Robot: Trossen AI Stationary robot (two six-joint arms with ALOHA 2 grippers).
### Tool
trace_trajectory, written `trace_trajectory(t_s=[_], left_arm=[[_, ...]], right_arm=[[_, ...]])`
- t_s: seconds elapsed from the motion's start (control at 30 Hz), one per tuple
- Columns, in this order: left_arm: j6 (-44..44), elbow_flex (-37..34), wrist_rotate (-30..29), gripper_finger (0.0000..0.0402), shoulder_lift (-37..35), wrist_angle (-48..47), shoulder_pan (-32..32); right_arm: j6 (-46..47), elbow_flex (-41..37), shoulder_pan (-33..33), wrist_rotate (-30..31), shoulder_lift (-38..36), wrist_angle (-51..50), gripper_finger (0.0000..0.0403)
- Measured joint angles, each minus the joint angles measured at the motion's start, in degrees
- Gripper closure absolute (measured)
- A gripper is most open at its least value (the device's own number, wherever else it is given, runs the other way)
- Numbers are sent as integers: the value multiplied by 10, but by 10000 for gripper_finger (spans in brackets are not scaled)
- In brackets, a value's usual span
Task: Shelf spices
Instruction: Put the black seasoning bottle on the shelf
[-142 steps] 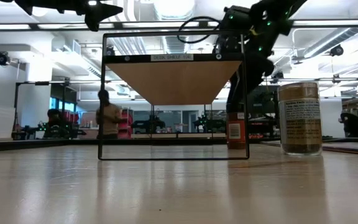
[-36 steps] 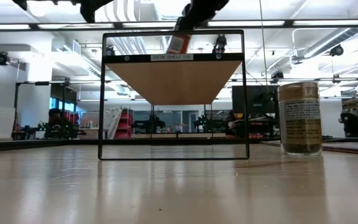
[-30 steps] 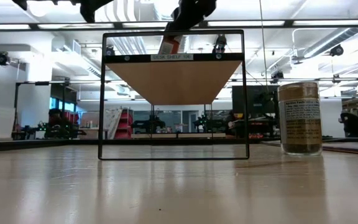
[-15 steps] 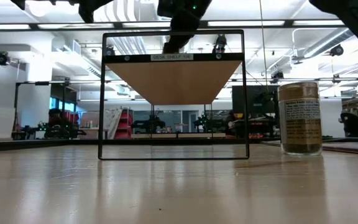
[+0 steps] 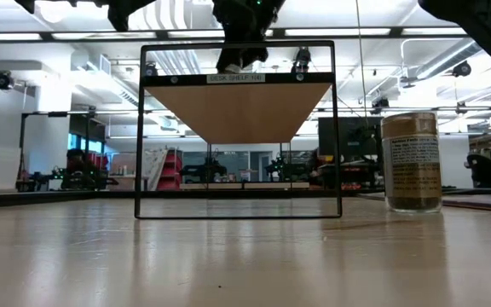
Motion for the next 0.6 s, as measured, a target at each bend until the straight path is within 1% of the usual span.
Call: trace_trajectory(t_s=[0.1, 0.23, 0.6], left_arm=[[0, 0, 0, 197, 1, 1, 0], [-2, 0, 0, 201, 0, 1, 0], [-2, 0, 0, 197, 1, -1, 0]], right_arm=[[29, 0, -1, 35, 9, 1, 209], [51, 0, -3, 45, 17, -2, 209], [21, 0, -6, 57, 21, -21, 201]])
